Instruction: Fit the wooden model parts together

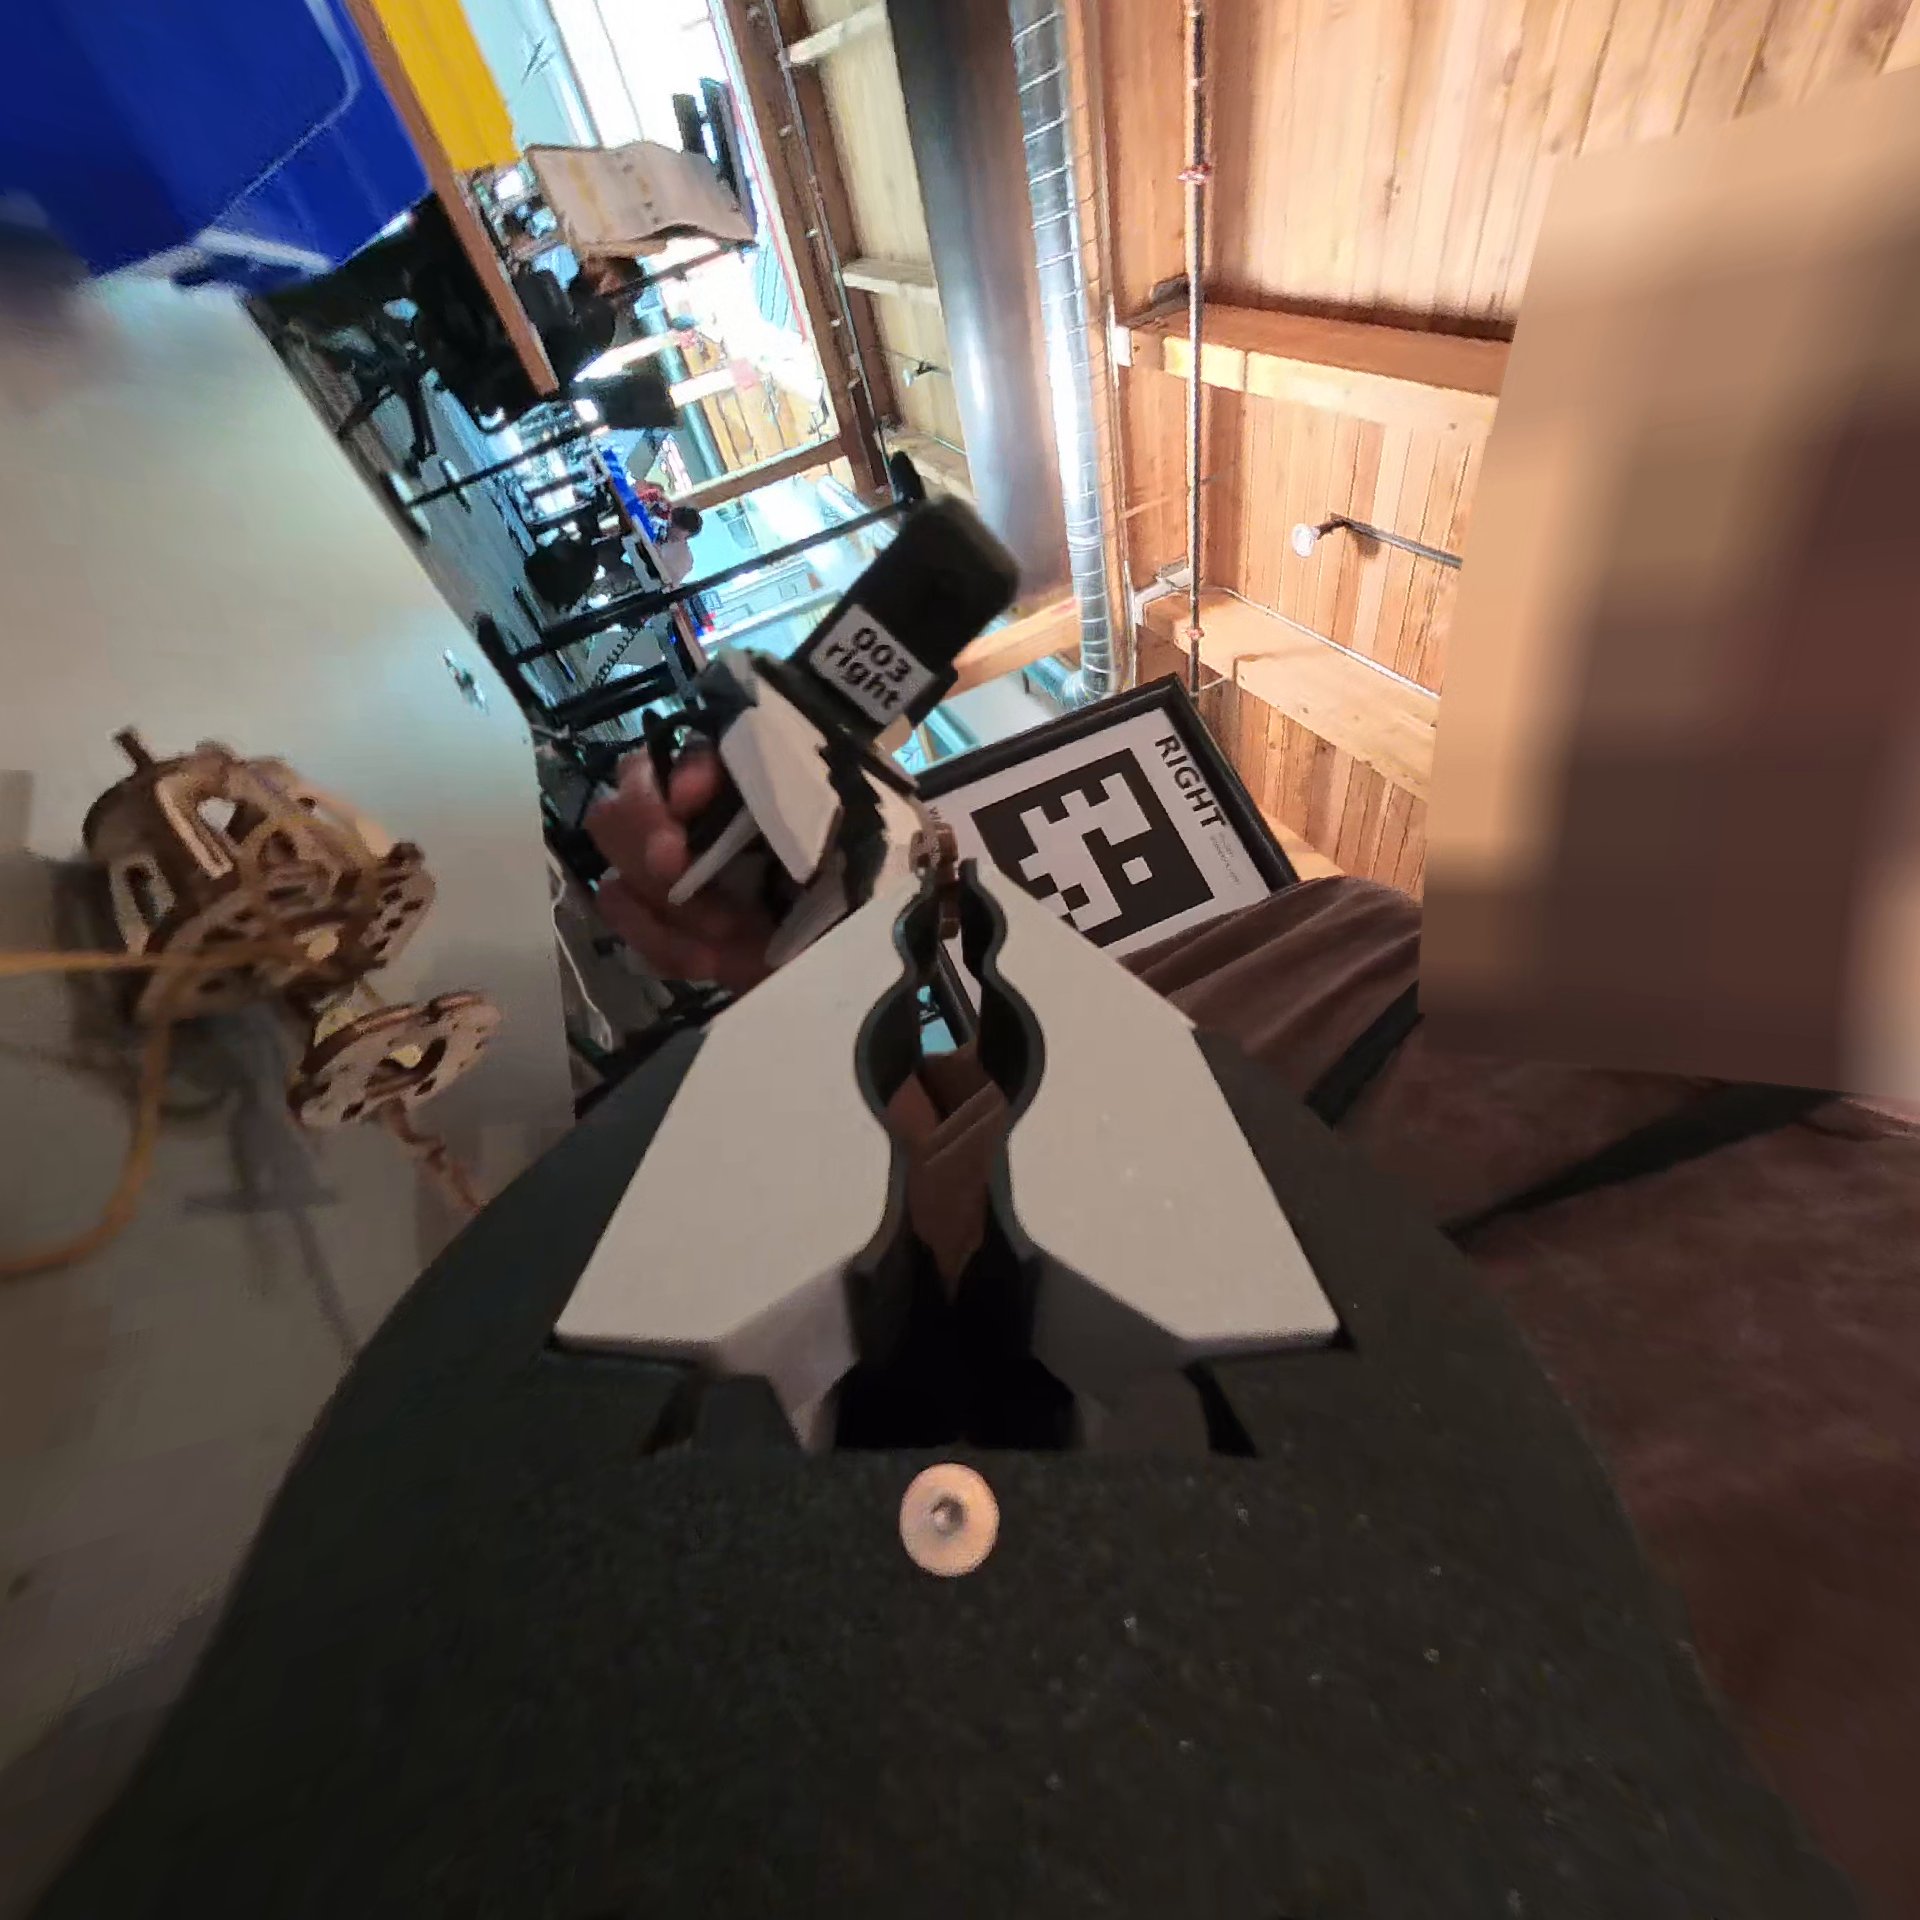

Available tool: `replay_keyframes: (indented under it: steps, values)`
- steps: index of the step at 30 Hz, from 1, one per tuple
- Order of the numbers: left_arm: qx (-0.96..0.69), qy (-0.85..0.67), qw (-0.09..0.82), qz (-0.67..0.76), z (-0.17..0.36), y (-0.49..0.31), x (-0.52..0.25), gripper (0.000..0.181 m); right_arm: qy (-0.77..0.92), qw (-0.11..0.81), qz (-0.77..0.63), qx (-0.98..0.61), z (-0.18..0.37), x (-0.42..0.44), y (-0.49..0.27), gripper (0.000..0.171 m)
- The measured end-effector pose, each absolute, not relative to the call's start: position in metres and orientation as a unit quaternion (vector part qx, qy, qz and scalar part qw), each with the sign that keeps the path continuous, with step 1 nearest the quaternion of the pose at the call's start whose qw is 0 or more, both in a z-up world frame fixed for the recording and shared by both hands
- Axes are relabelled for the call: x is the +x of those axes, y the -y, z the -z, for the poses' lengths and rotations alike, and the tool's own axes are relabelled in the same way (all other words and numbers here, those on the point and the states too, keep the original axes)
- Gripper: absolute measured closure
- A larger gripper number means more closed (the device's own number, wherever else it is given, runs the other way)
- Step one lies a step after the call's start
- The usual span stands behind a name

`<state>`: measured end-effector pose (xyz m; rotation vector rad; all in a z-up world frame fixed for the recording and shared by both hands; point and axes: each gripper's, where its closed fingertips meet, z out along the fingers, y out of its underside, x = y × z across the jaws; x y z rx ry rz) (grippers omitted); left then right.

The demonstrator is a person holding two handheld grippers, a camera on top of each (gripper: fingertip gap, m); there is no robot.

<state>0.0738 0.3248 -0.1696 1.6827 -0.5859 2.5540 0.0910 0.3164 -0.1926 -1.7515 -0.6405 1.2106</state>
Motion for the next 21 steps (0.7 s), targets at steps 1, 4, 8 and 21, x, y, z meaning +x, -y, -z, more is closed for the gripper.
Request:
replay_keyframes:
  steps: [1, 4, 8, 21]
  values:
    - [0.535, 0.195, 0.003, -0.822, 0.167, -0.325, 0.072, 0.18, 0.244, 0.439, -0.512, -0.697, 0.188, 0.09, -0.316, 0.159]
    - [0.52, 0.193, -0.012, -0.832, 0.159, -0.329, 0.068, 0.179, 0.209, 0.441, -0.56, -0.67, 0.175, 0.09, -0.317, 0.156]
    - [0.531, 0.188, -0.018, -0.826, 0.165, -0.332, 0.071, 0.18, 0.166, 0.439, -0.581, -0.665, 0.173, 0.088, -0.326, 0.151]
    - [0.624, 0.208, -0.178, -0.731, 0.172, -0.362, 0.058, 0.172, 0.158, 0.386, -0.577, -0.702, 0.18, 0.09, -0.377, 0.169]
